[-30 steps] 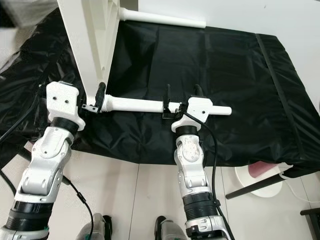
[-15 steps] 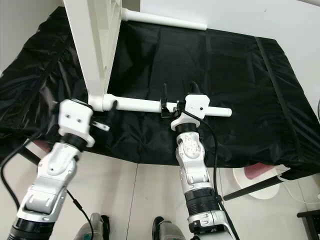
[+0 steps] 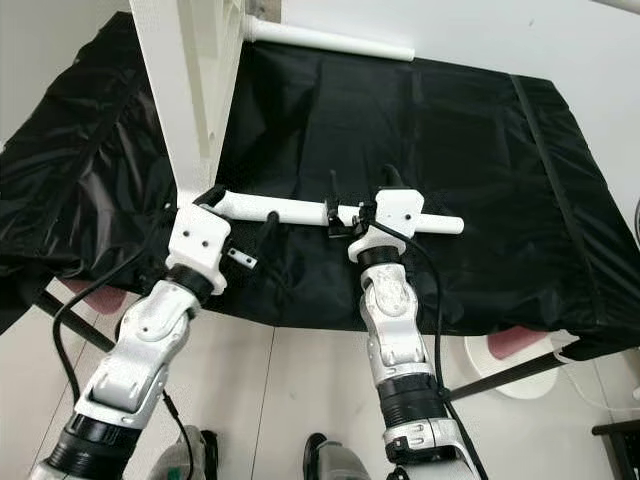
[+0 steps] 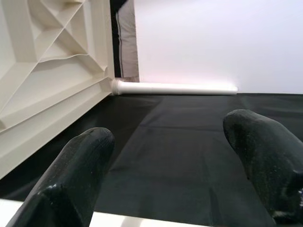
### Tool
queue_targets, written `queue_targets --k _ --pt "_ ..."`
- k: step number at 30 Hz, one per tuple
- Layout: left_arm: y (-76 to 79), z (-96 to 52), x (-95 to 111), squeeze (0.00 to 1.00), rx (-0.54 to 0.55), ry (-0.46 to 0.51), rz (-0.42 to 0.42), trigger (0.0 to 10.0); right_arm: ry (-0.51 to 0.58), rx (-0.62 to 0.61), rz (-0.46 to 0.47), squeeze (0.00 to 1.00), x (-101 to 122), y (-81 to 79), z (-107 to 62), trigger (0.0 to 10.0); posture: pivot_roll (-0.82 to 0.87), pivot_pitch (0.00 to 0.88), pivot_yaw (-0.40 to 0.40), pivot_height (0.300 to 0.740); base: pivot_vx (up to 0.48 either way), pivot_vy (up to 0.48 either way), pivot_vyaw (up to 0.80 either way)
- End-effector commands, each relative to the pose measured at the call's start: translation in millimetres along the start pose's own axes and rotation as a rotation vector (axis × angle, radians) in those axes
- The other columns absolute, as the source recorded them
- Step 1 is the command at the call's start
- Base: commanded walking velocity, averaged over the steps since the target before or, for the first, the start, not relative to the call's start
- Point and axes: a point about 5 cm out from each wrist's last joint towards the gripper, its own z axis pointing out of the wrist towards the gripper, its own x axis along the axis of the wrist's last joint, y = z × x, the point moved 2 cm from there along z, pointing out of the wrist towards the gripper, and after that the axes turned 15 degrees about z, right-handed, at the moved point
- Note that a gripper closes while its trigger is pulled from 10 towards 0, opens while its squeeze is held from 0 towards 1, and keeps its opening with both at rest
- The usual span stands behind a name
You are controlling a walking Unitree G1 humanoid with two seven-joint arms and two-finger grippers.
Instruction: Building children table
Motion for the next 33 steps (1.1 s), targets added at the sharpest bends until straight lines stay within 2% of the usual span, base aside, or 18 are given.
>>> queue_targets --k 1,3,4,5,6,10,13,16,17,18,21,22,23,33 --pt "3.3 -0.8 -1 1.00 -0.032 0.009 -0.012 10.0 0.003 -0.005 0.012 1.00 -1 2.7 -1.7 10.0 0.21 0.173 -0.075 0.740 0.000 0.000 0.00" --pt "3.6 1.3 -1 1.00 -0.042 0.011 -0.007 10.0 0.009 -0.018 0.007 1.00 1 5.1 -2.6 10.0 0.20 0.170 -0.067 0.740 0.000 0.000 0.00" --pt "4.0 2.0 -1 0.00 -0.048 0.010 0.007 10.0 0.007 -0.029 -0.005 1.00 0 7.2 -4.1 10.0 0.20 0.169 -0.061 0.740 0.000 0.000 0.00" --pt "4.3 2.3 -1 0.00 -0.053 0.009 0.018 10.0 0.004 -0.036 -0.011 1.00 0 8.6 -5.1 10.0 0.20 0.169 -0.061 0.740 0.000 0.000 0.00" --pt "4.1 2.8 -2 0.00 -0.050 0.003 0.012 10.0 0.004 -0.041 -0.016 0.00 0 9.4 -6.0 10.0 0.20 0.168 -0.057 0.740 0.000 0.000 0.00" --pt "3.9 3.0 -3 0.00 -0.047 -0.001 0.005 10.0 0.004 -0.042 -0.018 0.00 0 9.6 -6.3 10.0 0.20 0.168 -0.057 0.740 0.000 0.000 0.00" --pt "2.2 5.4 -7 0.00 -0.023 -0.034 -0.050 10.0 -0.003 -0.040 0.001 0.00 -1 8.9 -8.1 10.0 0.19 0.165 -0.056 0.740 0.000 0.000 0.00" --pt "2.1 6.0 -8 0.00 -0.019 -0.037 -0.059 10.0 -0.004 -0.036 0.009 0.00 -1 8.6 -8.5 10.0 0.19 0.165 -0.056 0.740 0.000 0.000 0.00" --pt "1.7 7.0 -9 0.00 -0.011 -0.043 -0.058 10.0 -0.003 -0.036 0.008 0.70 -1 9.0 -9.1 10.0 0.18 0.162 -0.058 0.740 0.000 0.000 0.00" --pt "0.8 8.3 -9 0.00 -0.002 -0.040 -0.072 10.0 0.000 -0.037 0.007 1.00 0 10.2 -9.7 10.0 0.18 0.159 -0.057 0.740 0.000 0.000 0.00" --pt "-0.9 10.9 -11 0.00 0.016 -0.053 -0.088 10.0 -0.002 -0.054 -0.008 1.00 0 14.6 -11.1 10.0 0.16 0.153 -0.057 0.740 0.000 0.000 0.00" --pt "-1.9 12.2 -12 0.00 0.020 -0.055 -0.092 10.0 -0.003 -0.057 -0.021 0.06 0 16.0 -11.5 10.0 0.16 0.150 -0.056 0.740 0.000 0.000 0.00" --pt "-2.9 13.4 -14 0.00 0.026 -0.064 -0.097 10.0 -0.001 -0.057 -0.030 0.00 1 17.1 -11.8 10.0 0.15 0.144 -0.054 0.740 0.000 0.000 0.00" --pt "-5.0 18.4 -16 0.00 0.032 -0.065 -0.157 10.0 0.046 -0.091 -0.086 0.00 16 28.3 -7.5 10.0 0.13 0.134 -0.050 0.740 0.000 0.000 0.00"
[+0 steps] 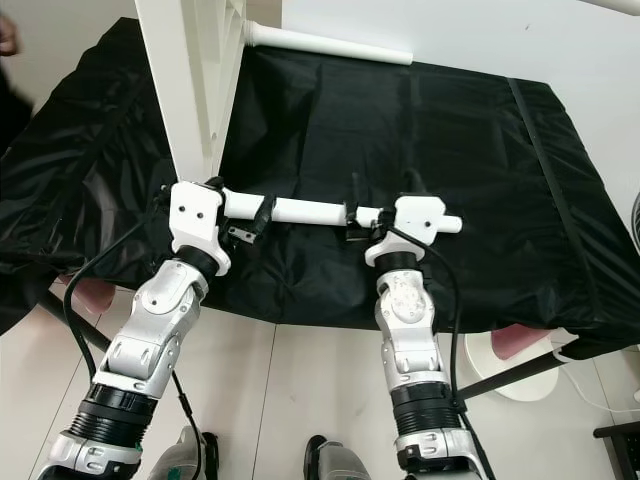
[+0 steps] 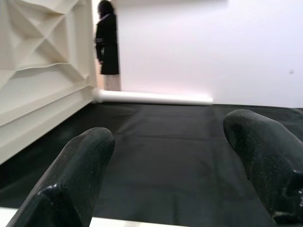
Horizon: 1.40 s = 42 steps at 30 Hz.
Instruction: Building children table
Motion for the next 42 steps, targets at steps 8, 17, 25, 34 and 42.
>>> queue_targets --k 8,17,25,34,42 --pt "7.0 6.8 0 0.00 -0.034 -0.005 -0.070 10.0 0.087 -0.096 -0.099 0.00 26 22.9 11.1 10.0 0.14 0.127 -0.050 0.740 0.000 0.000 0.00" --pt "19.9 14.7 -2 0.00 -0.103 -0.035 -0.123 10.0 0.170 -0.135 -0.132 0.00 49 31.7 20.9 10.0 0.14 0.133 -0.051 0.740 0.000 0.000 0.00" --pt "34.1 22.8 -15 0.00 -0.136 -0.158 -0.205 10.0 0.236 -0.096 -0.197 0.00 67 24.0 24.0 10.0 0.13 0.149 -0.038 0.740 0.000 0.000 0.00" --pt "37.6 25.3 -17 0.00 -0.122 -0.208 -0.268 10.0 0.324 -0.075 -0.306 0.00 92 20.7 26.7 10.0 0.12 0.157 -0.027 0.740 0.000 0.000 0.00" --pt "36.5 28.3 -12 0.00 -0.133 -0.197 -0.277 10.0 0.478 -0.075 -0.562 0.00 123 13.4 33.6 10.0 0.12 0.162 -0.031 0.740 0.000 0.000 0.00"
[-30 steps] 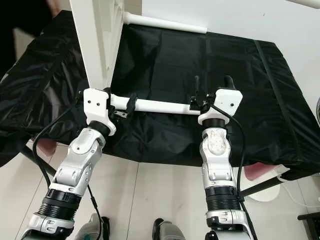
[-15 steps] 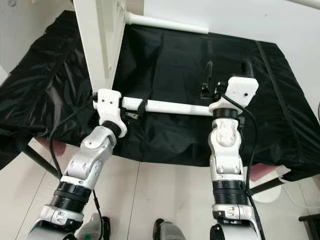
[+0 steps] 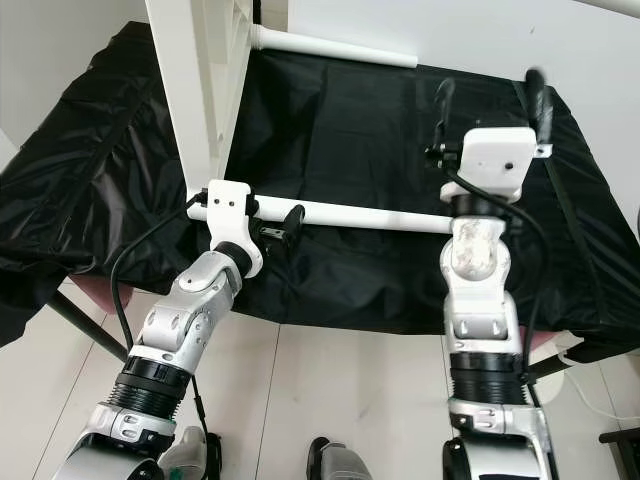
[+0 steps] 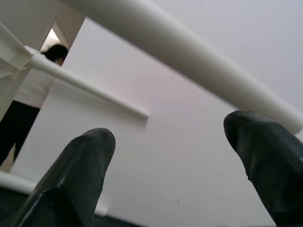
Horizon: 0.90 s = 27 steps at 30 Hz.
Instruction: Building children table
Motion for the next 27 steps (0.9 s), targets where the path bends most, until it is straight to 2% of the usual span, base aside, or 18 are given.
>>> queue_targets --k 1,3,6,8,15,16,21,22,23,24,26,27 --pt "4.3 0.7 -2 0.00 -0.023 -0.015 -0.010 10.0 0.046 -0.001 -0.042 0.00 8 1.4 4.1 10.0 0.12 0.162 -0.031 0.740 0.000 0.000 0.00" --pt "3.5 0.6 0 0.00 -0.022 -0.014 -0.012 10.0 0.112 -0.022 -0.147 0.00 19 6.7 11.8 10.0 0.12 0.168 -0.037 0.740 0.000 0.000 0.00" --pt "3.0 0.4 1 0.00 -0.020 -0.014 -0.013 10.0 0.133 -0.036 -0.178 0.00 23 9.9 14.5 10.0 0.12 0.168 -0.037 0.740 0.000 0.000 0.00" --pt "2.5 -0.1 1 0.00 -0.017 -0.014 -0.015 10.0 0.160 -0.059 -0.229 0.00 28 14.6 20.1 10.0 0.12 0.171 -0.036 0.740 0.000 0.000 0.00" --pt "2.0 -0.6 2 0.00 -0.017 -0.013 -0.015 10.0 0.171 -0.051 -0.275 0.00 31 13.0 30.5 10.0 0.12 0.177 -0.031 0.740 0.000 0.000 0.00" --pt "1.2 -0.3 3 0.00 -0.017 -0.011 -0.016 10.0 0.182 -0.039 -0.289 0.00 33 11.7 36.1 10.0 0.12 0.179 -0.032 0.740 0.000 0.000 0.00" --pt "-1.2 -0.7 4 0.00 -0.012 -0.012 -0.012 10.0 0.197 -0.017 -0.289 0.00 38 9.6 45.1 10.0 0.12 0.186 -0.029 0.740 0.000 0.000 0.00" --pt "-2.1 -0.9 5 0.00 -0.009 -0.012 -0.010 10.0 0.201 0.011 -0.290 0.00 41 7.3 52.2 10.0 0.11 0.189 -0.028 0.740 0.000 0.000 0.00" --pt "-2.1 -0.9 5 0.00 -0.009 -0.012 -0.010 10.0 0.201 0.011 -0.290 0.00 41 7.3 52.2 10.0 0.11 0.189 -0.028 0.740 0.000 0.000 0.00" --pt "-3.4 -1.0 5 0.00 -0.005 -0.012 -0.010 10.0 0.211 0.061 -0.298 0.00 48 3.7 63.6 10.0 0.10 0.193 -0.029 0.740 0.000 0.000 0.00" --pt "-3.4 -1.0 5 0.00 -0.005 -0.012 -0.010 10.0 0.211 0.061 -0.298 0.00 48 3.7 63.6 10.0 0.10 0.193 -0.029 0.740 0.000 0.000 0.00" --pt "-3.8 -1.0 7 0.00 -0.003 -0.008 -0.008 10.0 0.212 0.088 -0.304 0.00 51 2.6 68.9 10.0 0.10 0.195 -0.030 0.740 0.000 0.000 0.00"
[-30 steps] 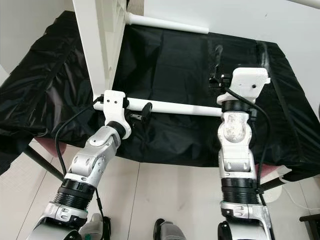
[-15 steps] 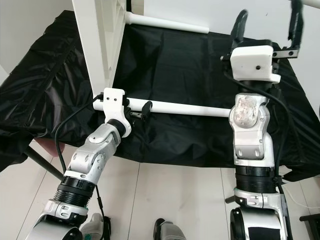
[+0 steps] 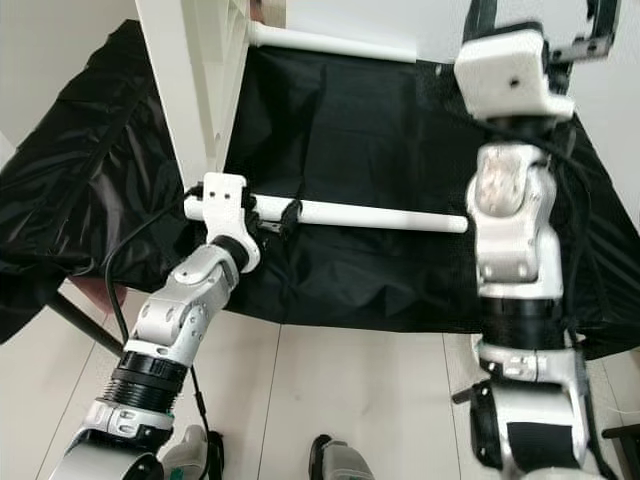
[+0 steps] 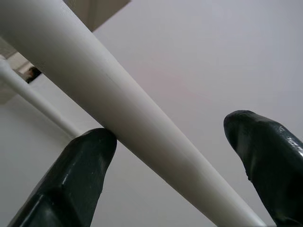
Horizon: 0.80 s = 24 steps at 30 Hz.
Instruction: Building children table
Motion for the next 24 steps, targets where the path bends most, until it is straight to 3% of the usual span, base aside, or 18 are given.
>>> queue_targets --k 1,17,24 --pt "1.2 0.3 1 0.00 -0.008 -0.006 0.002 10.0 0.010 0.042 0.000 0.00 5 3.9 10.2 10.0 0.10 0.200 -0.033 0.740 0.000 0.000 0.00" --pt "-0.3 0.2 4 0.00 -0.006 0.000 0.000 10.0 -0.009 0.173 -0.081 0.00 0 0.3 11.7 10.0 0.09 0.202 -0.030 0.740 0.000 0.000 0.00" --pt "-4.7 1.4 9 0.00 -0.004 0.014 0.004 10.0 -0.016 0.381 -0.143 0.00 8 -6.4 20.5 10.0 0.06 0.197 -0.008 0.740 0.000 0.000 0.00"
